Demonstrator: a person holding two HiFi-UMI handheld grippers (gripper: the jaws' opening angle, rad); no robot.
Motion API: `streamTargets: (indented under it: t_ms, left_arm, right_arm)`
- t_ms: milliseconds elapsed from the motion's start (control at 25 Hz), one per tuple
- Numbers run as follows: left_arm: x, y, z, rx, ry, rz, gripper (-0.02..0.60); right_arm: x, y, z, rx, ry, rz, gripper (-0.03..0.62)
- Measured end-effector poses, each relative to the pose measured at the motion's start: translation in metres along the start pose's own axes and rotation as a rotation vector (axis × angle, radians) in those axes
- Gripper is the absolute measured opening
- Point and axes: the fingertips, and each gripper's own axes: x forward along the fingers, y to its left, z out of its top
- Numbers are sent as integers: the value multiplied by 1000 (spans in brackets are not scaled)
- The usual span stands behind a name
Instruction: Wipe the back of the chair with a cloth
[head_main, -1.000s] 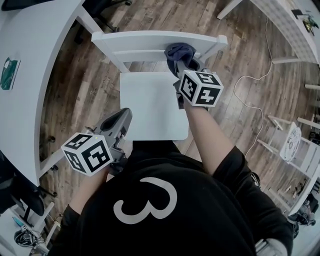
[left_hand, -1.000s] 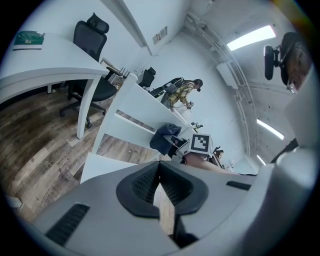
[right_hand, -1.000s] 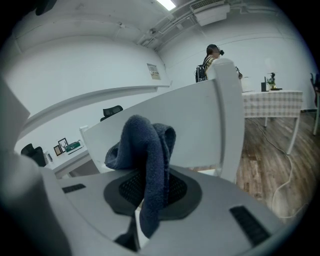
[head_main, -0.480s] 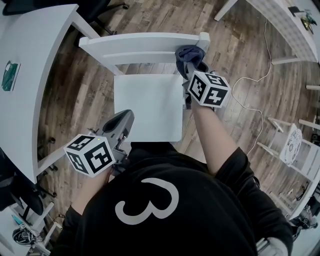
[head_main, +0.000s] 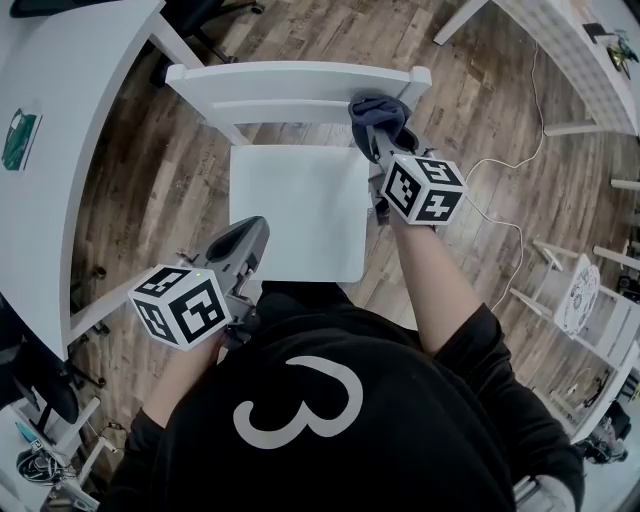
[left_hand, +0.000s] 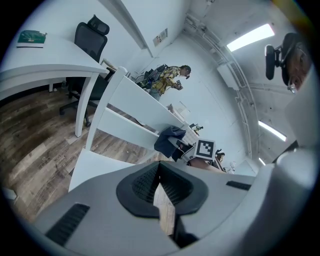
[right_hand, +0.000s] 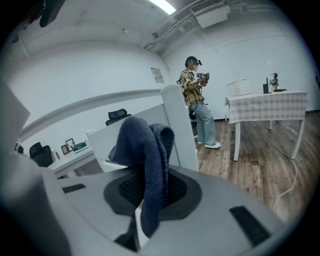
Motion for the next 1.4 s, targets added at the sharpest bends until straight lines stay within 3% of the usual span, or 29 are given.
streamTargets:
  t_ms: [480, 760, 1000, 1400]
  left_arm:
    - [-37, 53, 17, -38, -13, 19, 14]
    - [-66, 96, 26, -67, -21, 41, 14]
    - [-88, 125, 34, -82, -36, 49, 14]
    - [-118, 170, 37, -133, -68, 108, 14]
  right_arm:
    - [35, 108, -40, 22, 57, 184, 51]
    - [69, 169, -57, 14, 92, 240, 51]
    - [100, 197, -71, 8, 127, 234, 51]
    - [146, 205, -84, 17, 131, 160, 51]
